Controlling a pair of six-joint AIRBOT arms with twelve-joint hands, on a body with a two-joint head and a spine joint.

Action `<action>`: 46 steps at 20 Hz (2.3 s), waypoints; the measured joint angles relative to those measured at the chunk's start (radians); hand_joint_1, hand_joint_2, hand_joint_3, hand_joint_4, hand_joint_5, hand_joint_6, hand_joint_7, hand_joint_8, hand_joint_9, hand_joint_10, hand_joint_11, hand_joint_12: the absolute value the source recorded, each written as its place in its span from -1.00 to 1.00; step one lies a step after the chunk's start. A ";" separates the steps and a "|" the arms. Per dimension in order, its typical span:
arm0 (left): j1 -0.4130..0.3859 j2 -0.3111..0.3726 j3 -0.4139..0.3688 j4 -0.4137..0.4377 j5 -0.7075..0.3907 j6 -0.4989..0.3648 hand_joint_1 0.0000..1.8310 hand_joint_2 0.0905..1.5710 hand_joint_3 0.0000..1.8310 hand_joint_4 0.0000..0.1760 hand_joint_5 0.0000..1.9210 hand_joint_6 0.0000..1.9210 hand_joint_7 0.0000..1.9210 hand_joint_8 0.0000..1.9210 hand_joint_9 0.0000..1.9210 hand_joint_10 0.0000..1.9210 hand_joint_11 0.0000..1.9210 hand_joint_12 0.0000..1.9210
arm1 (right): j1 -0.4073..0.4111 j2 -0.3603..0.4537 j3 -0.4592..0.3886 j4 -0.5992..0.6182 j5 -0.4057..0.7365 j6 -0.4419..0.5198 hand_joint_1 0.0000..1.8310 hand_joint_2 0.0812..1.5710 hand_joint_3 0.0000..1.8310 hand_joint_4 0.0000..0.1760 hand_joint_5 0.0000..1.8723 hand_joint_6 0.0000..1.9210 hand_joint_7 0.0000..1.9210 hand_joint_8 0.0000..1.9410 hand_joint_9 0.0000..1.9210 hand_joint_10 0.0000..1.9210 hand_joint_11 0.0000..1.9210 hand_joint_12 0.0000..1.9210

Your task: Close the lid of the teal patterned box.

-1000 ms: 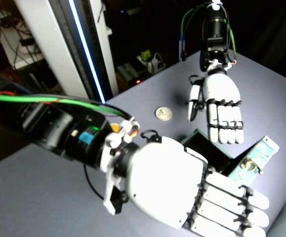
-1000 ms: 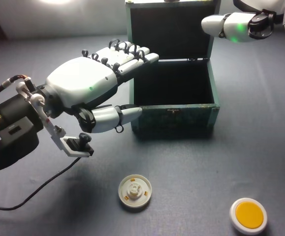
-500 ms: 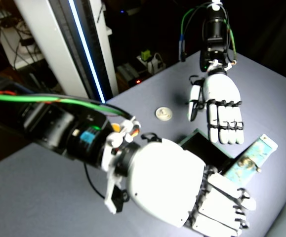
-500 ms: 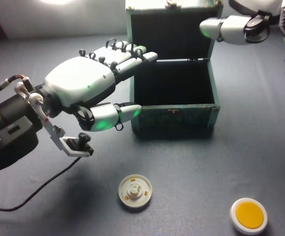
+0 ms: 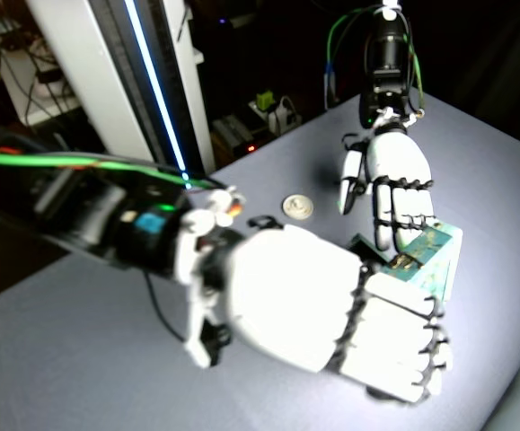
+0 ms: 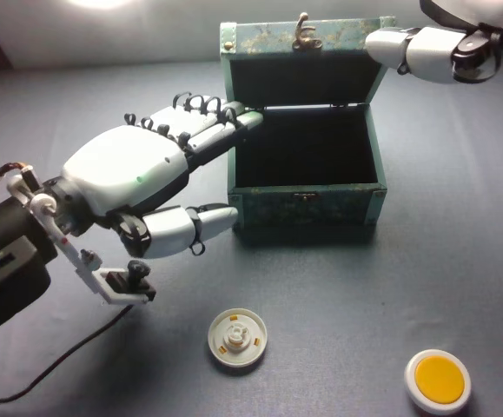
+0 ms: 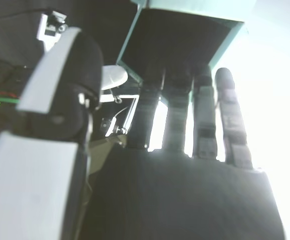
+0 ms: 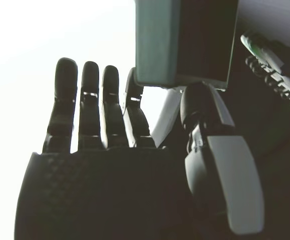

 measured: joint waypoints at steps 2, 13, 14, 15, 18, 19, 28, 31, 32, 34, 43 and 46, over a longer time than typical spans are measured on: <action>0.013 0.004 -0.010 -0.008 -0.018 0.000 -0.66 0.81 -1.00 -0.92 -0.98 -1.00 -1.00 -1.00 -1.00 -1.00 -1.00 -0.55 | -0.019 0.006 -0.025 -0.008 0.014 0.000 -0.68 0.77 -1.00 -1.00 -0.99 0.17 -0.83 -0.54 -1.00 0.01 -1.00 0.88; 0.072 0.011 -0.039 -0.037 -0.060 -0.013 -0.88 0.82 -0.99 -0.60 -1.00 -1.00 -1.00 -1.00 -1.00 -1.00 -1.00 -1.00 | -0.101 0.051 -0.108 -0.031 0.082 0.000 -0.86 0.75 -1.00 -1.00 -0.98 0.07 -0.71 0.26 -0.72 0.68 -0.61 1.00; 0.083 0.011 -0.039 -0.036 -0.063 -0.019 -0.87 0.84 -0.99 -0.97 -0.99 -1.00 -1.00 -1.00 -1.00 -1.00 -1.00 -1.00 | -0.113 0.058 -0.119 -0.034 0.099 0.001 -0.86 0.77 -1.00 -1.00 -0.98 -0.04 -0.71 -0.03 -0.76 0.44 -0.75 1.00; 0.087 0.011 -0.039 -0.039 -0.065 -0.021 -0.87 0.84 -0.99 -0.97 -0.99 -1.00 -1.00 -1.00 -1.00 -1.00 -1.00 -1.00 | -0.121 0.061 -0.122 -0.037 0.105 0.004 -0.86 0.77 -1.00 -1.00 -0.98 -0.04 -0.71 -0.03 -0.76 0.44 -0.75 1.00; 0.098 0.012 -0.043 -0.048 -0.079 -0.026 -0.92 0.83 -0.99 -0.99 -0.98 -0.99 -1.00 -1.00 -1.00 -1.00 -1.00 -1.00 | -0.153 0.065 -0.132 -0.058 0.119 0.044 -0.90 0.79 -1.00 -1.00 -0.95 -0.14 -0.57 -0.02 -0.61 0.49 -0.62 1.00; 0.104 0.012 -0.046 -0.053 -0.083 -0.027 -0.95 0.83 -0.99 -0.68 -0.98 -0.99 -1.00 -1.00 -1.00 -1.00 -1.00 -1.00 | -0.166 0.067 -0.136 -0.056 0.126 0.055 -0.92 0.78 -1.00 -1.00 -0.97 -0.09 -0.61 0.03 -0.64 0.49 -0.64 1.00; 0.142 0.016 -0.067 -0.058 -0.106 -0.034 -0.80 0.82 -1.00 -0.09 -0.96 -1.00 -1.00 -1.00 -1.00 -1.00 -1.00 -0.10 | -0.254 0.093 -0.177 -0.067 0.180 0.128 -0.96 0.80 -1.00 -1.00 -1.00 -0.06 -0.70 -0.27 -0.77 0.23 -0.86 0.94; 0.168 0.042 -0.098 -0.056 -0.125 -0.039 -0.68 0.80 -1.00 -1.00 -0.66 -0.92 -0.59 -0.89 -0.73 -0.33 -1.00 0.56 | -0.272 0.123 -0.208 -0.082 0.209 0.137 -1.00 0.78 -1.00 -1.00 -1.00 -0.07 -0.73 -0.32 -0.83 0.20 -0.94 0.95; 0.179 0.049 -0.106 -0.056 -0.134 -0.041 -0.68 0.80 -1.00 -1.00 -0.66 -0.92 -0.59 -0.89 -0.73 -0.33 -1.00 0.56 | -0.279 0.131 -0.215 -0.087 0.221 0.140 -1.00 0.78 -1.00 -1.00 -1.00 -0.07 -0.73 -0.32 -0.83 0.20 -0.94 0.95; 0.199 0.066 -0.126 -0.060 -0.154 -0.042 -0.60 0.83 -1.00 -1.00 -0.44 -0.89 -0.39 0.05 -0.30 0.60 -0.31 0.98 | -0.301 0.149 -0.230 -0.090 0.246 0.157 -1.00 0.77 -1.00 -1.00 -1.00 -0.09 -0.75 -0.34 -0.87 0.19 -0.99 0.95; 0.250 0.125 -0.188 -0.072 -0.246 -0.016 -0.63 0.82 -1.00 -1.00 -0.54 -0.43 -0.43 -0.51 -0.62 -0.06 -0.88 0.70 | -0.411 0.237 -0.321 -0.099 0.405 0.204 -0.86 0.83 -0.99 -1.00 -1.00 -0.02 -0.75 -0.36 -0.95 0.26 -1.00 0.94; 0.279 0.157 -0.214 -0.120 -0.326 0.026 -0.95 0.85 -0.99 -0.76 -0.79 -0.87 -0.72 -0.97 -0.90 -0.63 -1.00 0.02 | -0.454 0.292 -0.364 -0.099 0.485 0.204 -0.89 0.86 -0.99 -1.00 -1.00 -0.25 -0.94 -0.32 -1.00 0.02 -1.00 0.92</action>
